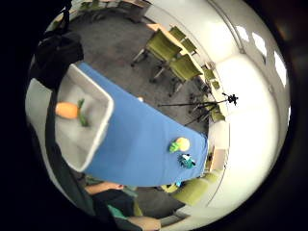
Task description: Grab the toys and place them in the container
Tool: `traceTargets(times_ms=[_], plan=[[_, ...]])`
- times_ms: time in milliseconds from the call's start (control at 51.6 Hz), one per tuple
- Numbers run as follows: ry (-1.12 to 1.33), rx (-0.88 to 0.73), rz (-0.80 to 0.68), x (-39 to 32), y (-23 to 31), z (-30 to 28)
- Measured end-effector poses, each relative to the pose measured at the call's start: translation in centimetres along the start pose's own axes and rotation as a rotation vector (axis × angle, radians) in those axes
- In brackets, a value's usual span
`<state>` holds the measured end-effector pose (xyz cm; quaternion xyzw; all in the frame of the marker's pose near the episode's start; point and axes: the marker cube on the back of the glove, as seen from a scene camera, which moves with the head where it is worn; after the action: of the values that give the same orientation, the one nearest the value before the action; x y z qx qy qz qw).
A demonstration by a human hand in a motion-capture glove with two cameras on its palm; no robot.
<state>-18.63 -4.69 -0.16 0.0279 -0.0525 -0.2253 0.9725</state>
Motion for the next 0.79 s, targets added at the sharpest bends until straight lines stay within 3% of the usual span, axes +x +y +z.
traceTargets(times_ms=[58,116,174,310,543,795], plan=[[-0.102,-0.009,-0.032,1.7,1.5,-0.9],[0.046,-0.01,0.033,6.1,3.1,-0.8],[0.032,-0.005,-0.002,9.1,5.3,-1.4],[0.204,0.001,0.302,18.2,8.8,-1.4],[0.224,-0.035,0.442,28.5,14.9,-0.8],[0.218,-0.091,0.539,36.0,20.0,4.0]])
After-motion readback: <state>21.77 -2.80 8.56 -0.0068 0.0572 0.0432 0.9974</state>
